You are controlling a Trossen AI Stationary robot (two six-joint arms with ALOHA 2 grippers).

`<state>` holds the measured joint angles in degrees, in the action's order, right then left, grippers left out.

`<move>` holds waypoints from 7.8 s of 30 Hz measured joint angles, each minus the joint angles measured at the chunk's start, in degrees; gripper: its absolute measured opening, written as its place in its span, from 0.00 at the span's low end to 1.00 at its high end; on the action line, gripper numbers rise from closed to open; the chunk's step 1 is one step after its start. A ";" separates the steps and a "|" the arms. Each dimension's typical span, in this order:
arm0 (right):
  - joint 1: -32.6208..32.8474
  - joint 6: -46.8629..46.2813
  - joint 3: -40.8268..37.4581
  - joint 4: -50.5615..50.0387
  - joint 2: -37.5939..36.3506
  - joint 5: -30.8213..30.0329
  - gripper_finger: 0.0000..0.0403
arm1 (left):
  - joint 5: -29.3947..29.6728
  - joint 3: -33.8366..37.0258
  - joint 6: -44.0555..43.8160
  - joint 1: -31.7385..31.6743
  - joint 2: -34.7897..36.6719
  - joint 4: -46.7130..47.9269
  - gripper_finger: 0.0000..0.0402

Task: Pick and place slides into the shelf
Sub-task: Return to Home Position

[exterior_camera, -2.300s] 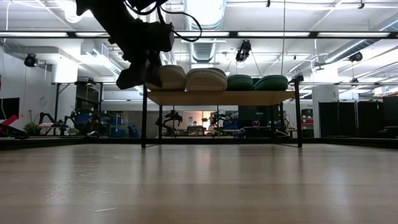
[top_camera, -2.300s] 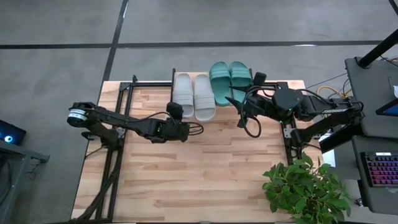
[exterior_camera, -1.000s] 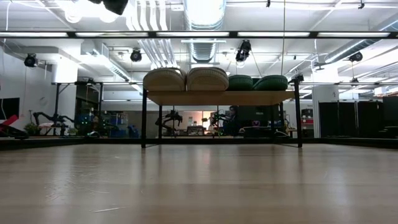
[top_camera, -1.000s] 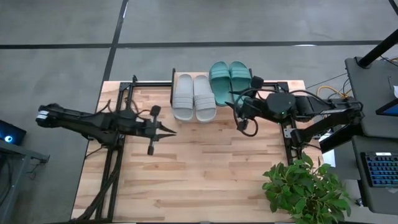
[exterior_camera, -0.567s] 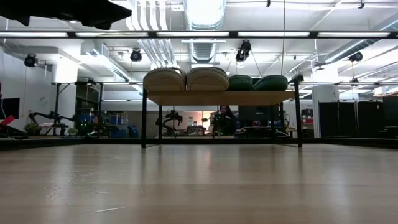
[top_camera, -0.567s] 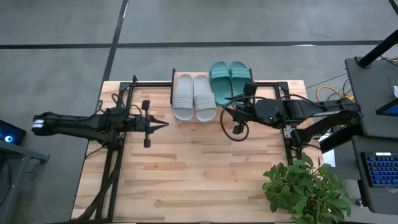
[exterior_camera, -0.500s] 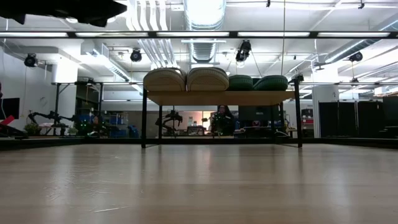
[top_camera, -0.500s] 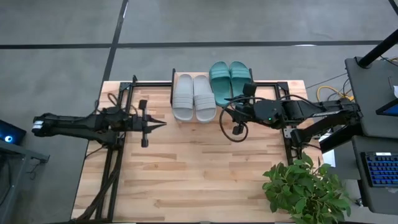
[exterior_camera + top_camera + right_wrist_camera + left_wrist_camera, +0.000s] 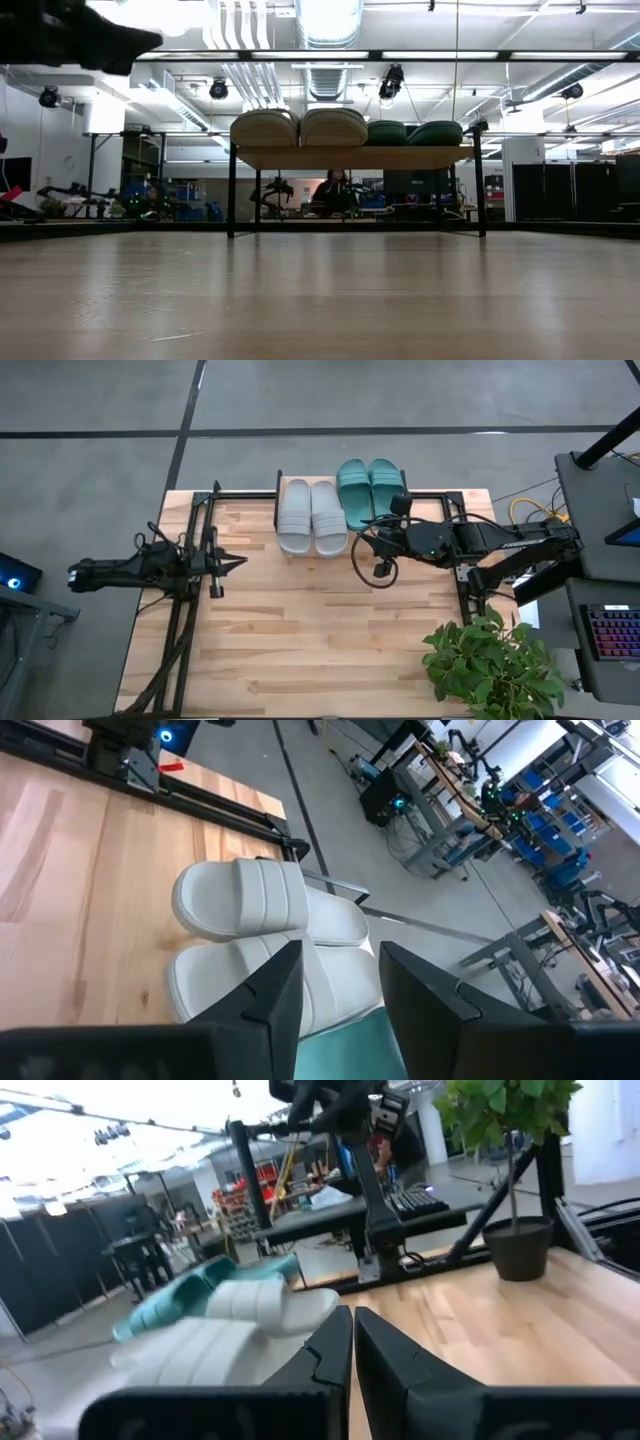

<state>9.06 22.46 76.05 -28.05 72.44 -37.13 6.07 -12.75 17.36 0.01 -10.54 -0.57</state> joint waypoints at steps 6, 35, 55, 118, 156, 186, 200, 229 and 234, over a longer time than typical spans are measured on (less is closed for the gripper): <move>0.00 -1.51 0.00 -0.02 0.00 -0.02 0.32 | -0.69 1.98 -5.47 0.09 6.43 6.29 0.00; 0.49 -8.48 -13.92 26.13 -0.09 30.45 0.28 | -2.38 6.47 -7.74 0.12 9.03 11.25 0.00; 0.23 -5.92 -43.41 43.66 -18.00 32.65 0.13 | -2.71 6.40 -5.95 0.11 8.95 8.57 0.00; -11.06 -20.34 -71.45 25.01 -70.09 36.07 0.11 | -2.19 6.46 -10.46 0.11 9.03 10.11 0.00; -11.08 -20.65 -74.73 26.62 -72.28 38.61 0.02 | -1.64 12.39 -13.64 0.07 8.22 -1.17 0.00; -11.10 -20.28 -74.75 26.64 -71.14 38.58 0.02 | -2.65 12.48 -13.99 0.07 7.25 -1.49 0.00; -11.10 -20.33 -74.75 26.64 -71.14 38.58 0.02 | -2.65 12.48 -13.99 0.07 7.21 -1.56 0.00; -11.10 -20.35 -74.73 26.63 -71.17 38.58 0.02 | -2.66 12.48 -13.98 0.07 7.19 -1.55 0.00; -11.08 -20.35 -74.73 26.62 -71.17 38.58 0.02 | -2.65 12.48 -13.99 0.07 7.23 -1.54 0.00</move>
<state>-2.02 2.11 1.32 -1.43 1.28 1.45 3.42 -0.27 3.38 0.08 -3.31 -2.11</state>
